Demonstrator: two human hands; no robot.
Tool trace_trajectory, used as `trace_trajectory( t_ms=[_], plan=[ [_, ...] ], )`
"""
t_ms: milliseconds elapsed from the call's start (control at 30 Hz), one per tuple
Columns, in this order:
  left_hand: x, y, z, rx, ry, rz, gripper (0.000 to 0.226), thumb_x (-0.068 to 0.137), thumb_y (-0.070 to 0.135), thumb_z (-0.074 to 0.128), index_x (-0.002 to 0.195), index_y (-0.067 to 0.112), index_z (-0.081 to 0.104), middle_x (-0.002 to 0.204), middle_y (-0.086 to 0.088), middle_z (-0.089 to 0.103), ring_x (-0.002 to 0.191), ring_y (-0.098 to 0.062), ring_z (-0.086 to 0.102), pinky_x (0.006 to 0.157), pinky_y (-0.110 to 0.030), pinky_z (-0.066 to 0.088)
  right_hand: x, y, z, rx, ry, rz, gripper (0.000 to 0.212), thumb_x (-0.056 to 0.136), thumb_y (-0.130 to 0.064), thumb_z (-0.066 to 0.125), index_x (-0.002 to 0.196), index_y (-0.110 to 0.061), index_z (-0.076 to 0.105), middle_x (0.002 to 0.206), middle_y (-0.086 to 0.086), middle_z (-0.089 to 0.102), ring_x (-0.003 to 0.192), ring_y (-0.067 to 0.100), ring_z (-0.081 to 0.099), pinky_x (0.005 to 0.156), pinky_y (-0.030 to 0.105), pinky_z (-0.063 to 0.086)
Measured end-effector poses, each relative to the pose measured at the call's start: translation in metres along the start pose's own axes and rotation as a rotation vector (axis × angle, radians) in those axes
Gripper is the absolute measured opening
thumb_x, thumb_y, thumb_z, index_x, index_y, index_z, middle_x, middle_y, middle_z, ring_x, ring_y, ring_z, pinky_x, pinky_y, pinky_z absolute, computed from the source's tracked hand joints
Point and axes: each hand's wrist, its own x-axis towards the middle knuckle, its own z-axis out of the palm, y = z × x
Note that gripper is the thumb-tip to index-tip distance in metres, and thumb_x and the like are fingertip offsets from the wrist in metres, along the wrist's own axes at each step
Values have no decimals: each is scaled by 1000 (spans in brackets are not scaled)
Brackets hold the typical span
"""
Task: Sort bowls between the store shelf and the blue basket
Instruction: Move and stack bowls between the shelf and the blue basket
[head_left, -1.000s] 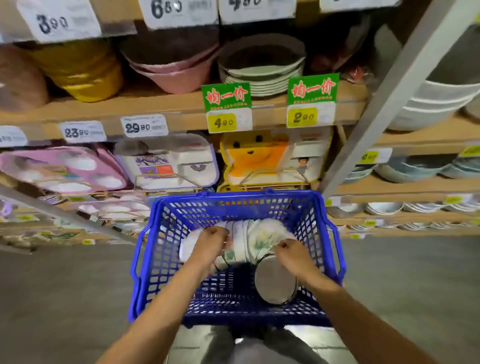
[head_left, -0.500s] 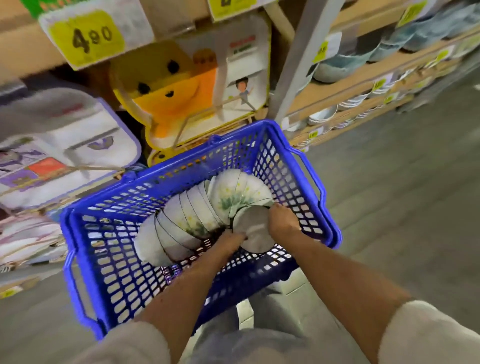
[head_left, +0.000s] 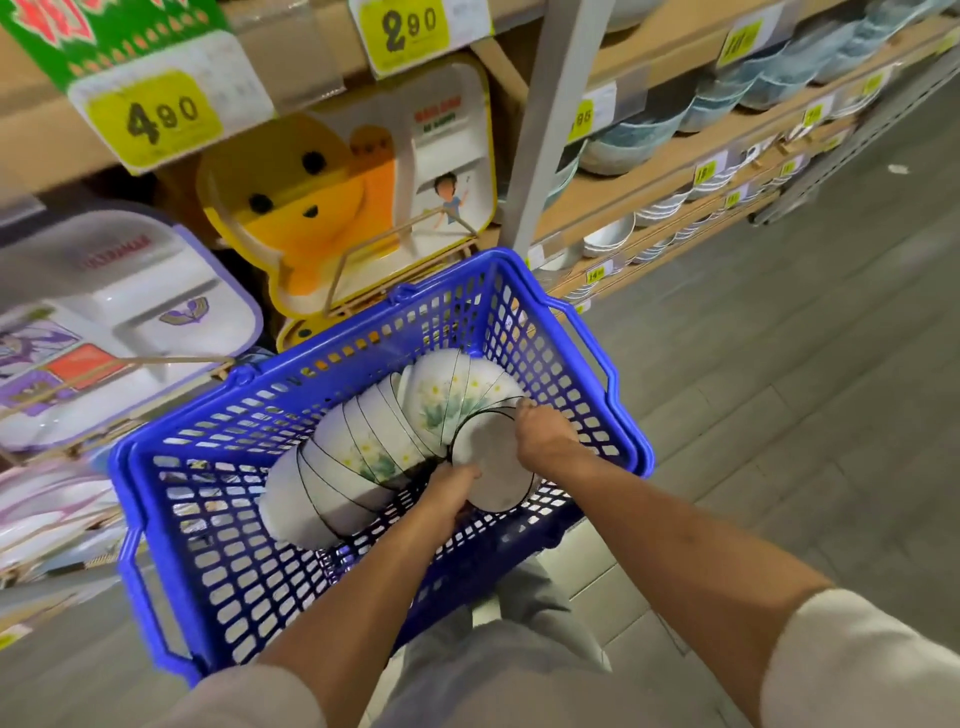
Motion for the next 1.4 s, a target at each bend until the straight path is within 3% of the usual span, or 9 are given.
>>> trace_trajectory(
  t_ms=[200,333,433,600,700,867,1033,1200,1400],
  plan=[
    [-28,0,-9,16,39,51,28,91,19,52,114,3,54,104,-13,58,99,-32,57,79,-35,43,-22,4,-38,77,-17,-58,48,91,-4,52,137,-1,37,132,18,55,118,34,58,92,42,51],
    [-51,5,-25,-80,13,70,20,94,16,49,114,12,51,110,-11,59,91,-24,58,82,-35,48,-42,14,-70,342,-170,-38,36,89,-1,49,124,-4,44,94,15,57,76,36,73,71,46,60],
    [-75,14,-39,-216,-13,153,25,93,13,51,119,14,52,107,-7,60,97,-27,60,89,-39,49,-60,20,-100,501,-210,-82,27,86,-2,54,112,-7,45,88,14,55,71,37,73,66,47,60],
    [-122,41,-62,-535,-159,317,39,91,9,49,129,9,53,127,-18,61,109,-37,59,74,-42,57,-96,25,-155,733,-166,-186,16,85,-1,57,96,-6,47,69,17,65,44,26,67,37,25,50],
    [-157,60,-72,-685,-254,441,49,75,12,57,124,11,58,119,-16,67,108,-37,60,89,-56,50,-125,26,-186,851,-120,-266,16,83,3,58,86,-6,45,53,17,62,39,23,63,36,23,47],
    [-221,95,-78,-813,-163,599,32,74,11,49,102,16,63,116,-14,64,106,-37,58,92,-54,47,-182,24,-226,954,22,-378,11,89,-5,59,88,-6,48,56,15,64,37,18,59,34,20,43],
    [-278,124,-82,-739,-183,781,37,80,10,36,101,17,66,84,0,76,81,-28,69,65,-35,56,-234,30,-235,1173,283,-409,18,93,-22,61,90,-4,60,56,7,62,41,15,52,39,22,41],
    [-315,140,-65,-646,-245,816,36,76,15,40,100,18,68,84,-2,77,78,-27,70,67,-35,53,-265,39,-223,1408,586,-367,14,91,-26,62,90,-15,71,78,5,66,64,13,60,52,26,51],
    [-354,155,-13,-592,-363,752,48,64,16,46,107,12,67,91,-12,76,89,-37,66,79,-45,54,-287,66,-213,1878,531,-476,24,93,-31,52,110,-33,69,102,-7,75,90,8,71,67,22,54]
  ],
)
